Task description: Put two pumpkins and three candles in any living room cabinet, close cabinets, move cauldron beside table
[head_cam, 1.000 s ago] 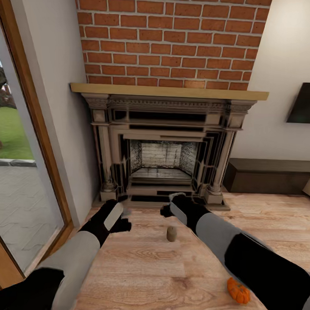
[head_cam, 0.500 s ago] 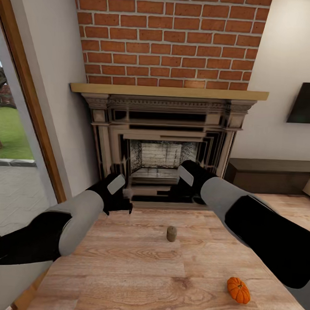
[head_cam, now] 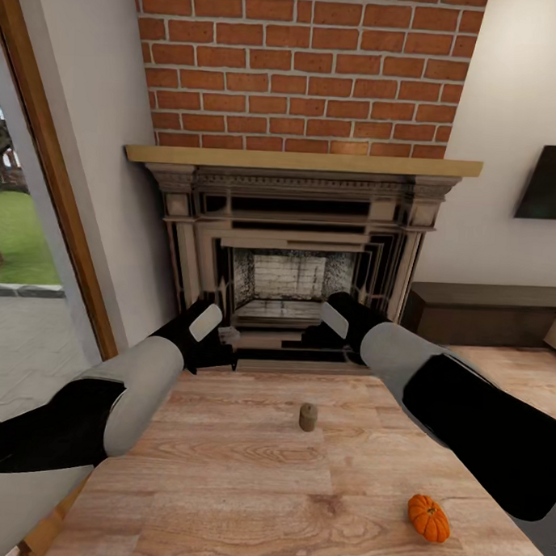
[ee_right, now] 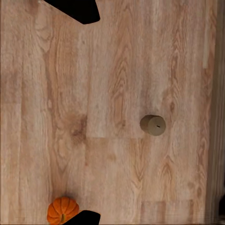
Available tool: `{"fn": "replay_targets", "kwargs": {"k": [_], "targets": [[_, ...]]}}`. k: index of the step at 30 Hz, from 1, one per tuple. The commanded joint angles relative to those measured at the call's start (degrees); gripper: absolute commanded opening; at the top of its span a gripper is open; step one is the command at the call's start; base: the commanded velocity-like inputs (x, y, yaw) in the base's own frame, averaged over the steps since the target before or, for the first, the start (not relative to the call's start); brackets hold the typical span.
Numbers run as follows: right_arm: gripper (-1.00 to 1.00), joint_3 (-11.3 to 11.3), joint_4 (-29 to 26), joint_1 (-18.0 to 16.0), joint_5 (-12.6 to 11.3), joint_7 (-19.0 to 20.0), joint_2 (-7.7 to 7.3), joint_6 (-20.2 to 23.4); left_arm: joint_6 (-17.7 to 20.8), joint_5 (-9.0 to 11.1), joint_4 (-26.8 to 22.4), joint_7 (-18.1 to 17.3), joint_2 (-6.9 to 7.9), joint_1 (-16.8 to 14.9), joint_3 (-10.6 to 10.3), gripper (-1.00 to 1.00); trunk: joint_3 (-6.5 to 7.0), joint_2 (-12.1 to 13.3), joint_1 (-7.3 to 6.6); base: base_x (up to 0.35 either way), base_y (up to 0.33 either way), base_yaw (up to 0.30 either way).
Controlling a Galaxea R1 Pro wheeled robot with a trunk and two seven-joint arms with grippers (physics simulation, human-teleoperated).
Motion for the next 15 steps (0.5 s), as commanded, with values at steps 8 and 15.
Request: {"fn": "replay_targets", "kwargs": {"k": [8, 15], "targets": [[1.0, 0.2, -0.1, 4.2, -0.6, -0.2, -0.96, -10.0, -5.1, 0.3, 2.2, 0.2, 0.01, 0.0, -0.2, 1.0, -1.5, -3.3, 1.76, 0.0, 0.0, 0.0], [1.0, 0.2, -0.1, 5.3, -0.6, -0.1, -1.33, -12.3, -7.9, 0.2, 3.9, 0.1, -0.1, 0.0, -0.2, 1.0, -2.76, -6.1, 3.29, 0.0, 0.0, 0.0]]}}
